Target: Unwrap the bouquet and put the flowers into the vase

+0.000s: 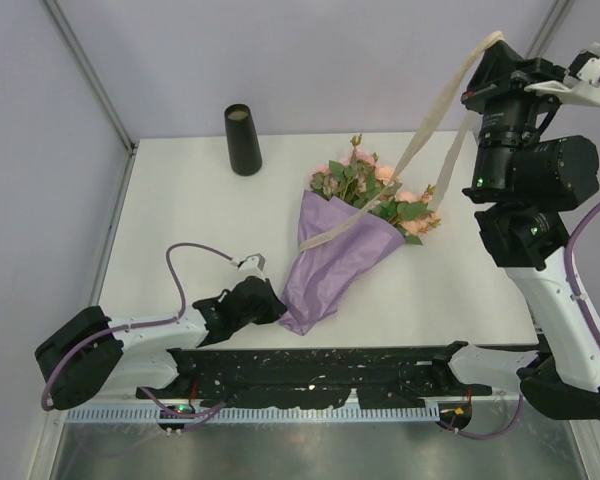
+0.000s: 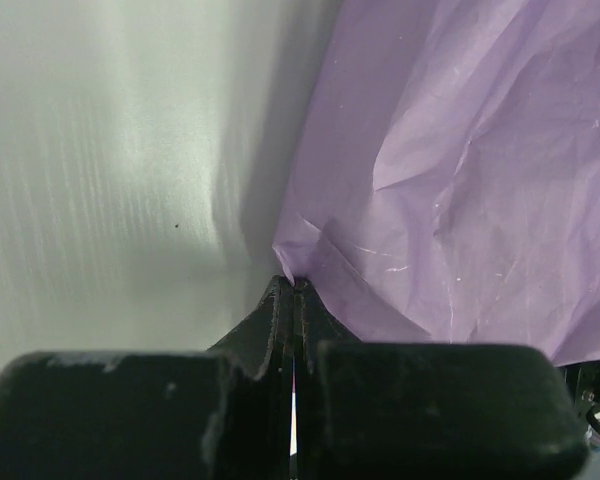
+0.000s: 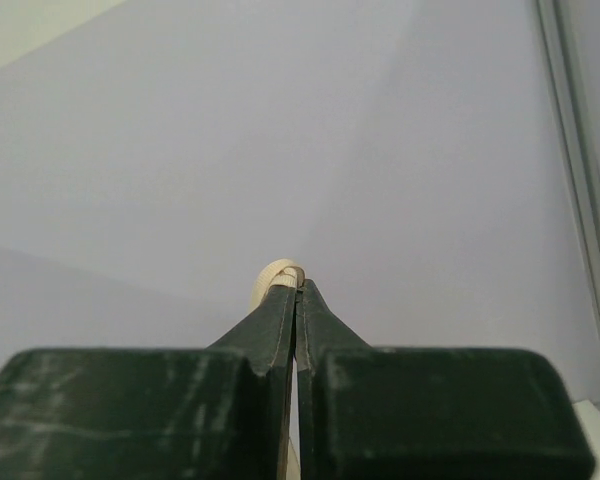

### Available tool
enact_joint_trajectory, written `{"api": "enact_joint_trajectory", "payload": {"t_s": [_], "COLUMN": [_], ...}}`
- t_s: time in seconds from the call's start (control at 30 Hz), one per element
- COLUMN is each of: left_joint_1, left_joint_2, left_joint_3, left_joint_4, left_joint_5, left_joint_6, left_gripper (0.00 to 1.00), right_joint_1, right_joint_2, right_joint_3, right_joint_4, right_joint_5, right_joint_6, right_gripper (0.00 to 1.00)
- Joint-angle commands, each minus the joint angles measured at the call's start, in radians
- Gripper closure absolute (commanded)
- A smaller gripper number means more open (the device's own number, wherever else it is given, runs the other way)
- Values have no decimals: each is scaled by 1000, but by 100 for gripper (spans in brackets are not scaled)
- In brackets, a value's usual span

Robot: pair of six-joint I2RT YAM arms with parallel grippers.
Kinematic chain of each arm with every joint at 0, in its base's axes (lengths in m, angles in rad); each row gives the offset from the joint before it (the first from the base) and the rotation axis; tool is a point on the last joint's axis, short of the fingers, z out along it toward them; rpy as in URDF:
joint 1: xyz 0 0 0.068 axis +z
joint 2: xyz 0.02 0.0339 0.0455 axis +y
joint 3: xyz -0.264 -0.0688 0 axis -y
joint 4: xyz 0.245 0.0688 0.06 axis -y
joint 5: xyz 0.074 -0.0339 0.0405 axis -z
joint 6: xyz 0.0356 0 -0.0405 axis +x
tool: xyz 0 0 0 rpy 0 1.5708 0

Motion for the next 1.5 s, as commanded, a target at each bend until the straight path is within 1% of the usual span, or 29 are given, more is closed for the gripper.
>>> {"api": "enact_joint_trajectory", "payload": {"t_s": [0.0,0.07,0.13,0.17,0.2,0.23,0.27,0.3,0.33,0.37,0.4,0.43,0.47,0.5,0.53,0.57,0.6,0.63,0.67,0.73,0.83,0.9,1.0,1.1,1.2,1.3,1.47], "left_joint_1": [-20,-27,-28,-28,-28,-28,-28,-28,-28,-27,-27,-28,-27,-27,-27,-27,-28,-28,-28,-28,-28,-27,-28,-28,-28,-28,-27], "left_joint_2": [-4,-18,-44,-62,-77,-99,-131,-152,-175,-203,-225,-252,-277,-309,-346,-381,-430,-473,-523,-606,-691,-705,-667,-581,-495,-411,-325], "left_joint_3": [52,69,91,104,118,130,144,160,176,192,210,225,245,258,262,253,233,201,162,67,-17,-28,21,69,104,137,161], "left_joint_4": [-6,-29,-63,-87,-113,-148,-173,-205,-234,-262,-294,-317,-336,-362,-379,-355,-309,-207,-133,118,289,317,279,284,336,367,406], "left_joint_5": [-24,-28,-37,-45,-53,-65,-85,-102,-122,-138,-166,-191,-214,-255,-278,-283,-259,-217,-153,3,125,202,307,383,467,464,414], "left_joint_6": [16,30,42,47,55,61,70,84,104,131,157,192,223,249,274,318,385,451,507,658,734,782,829,851,846,848,863], "left_gripper": [100,100,89,81,72,62,53,46,42,37,34,31,25,21,19,18,18,18,19,18,16,11,5,3,2,2,3], "right_joint_1": [-3,-1,-1,-1,-1,-1,-1,-1,-1,-1,-3,0,2,2,9,16,29,42,58,77,95,114,149,180,206,236,253], "right_joint_2": [-4,-14,-26,-33,-38,-46,-50,-63,-67,-81,-87,-99,-107,-107,-110,-112,-116,-116,-122,-129,-132,-135,-133,-126,-115,-109,-116], "right_joint_3": [51,48,19,8,4,-12,-24,-33,-65,-82,-128,-151,-192,-211,-245,-272,-315,-340,-378,-426,-481,-505,-530,-552,-561,-567,-598], "right_joint_4": [82,32,-31,-86,-112,-186,-223,-287,-310,-342,-350,-350,-344,-344,-340,-328,-288,-275,-262,-232,-206,-199,-177,-136,-87,-74,-42], "right_joint_5": [57,21,-42,-97,-131,-227,-274,-353,-387,-470,-507,-591,-642,-729,-750,-794,-822,-861,-877,-927,-1004,-1026,-1063,-1089,-1126,-1126,-1133], "right_joint_6": [-89,-71,-31,-12,21,49,84,106,168,193,242,273,300,340,369,415,432,460,469,486,506,522,532,549,577,580,603], "right_gripper": [95,95,95,95,95,95,95,95,95,95,94,95,95,95,95,95,95,95,95,95,95,95,95,95,95,95,95]}}
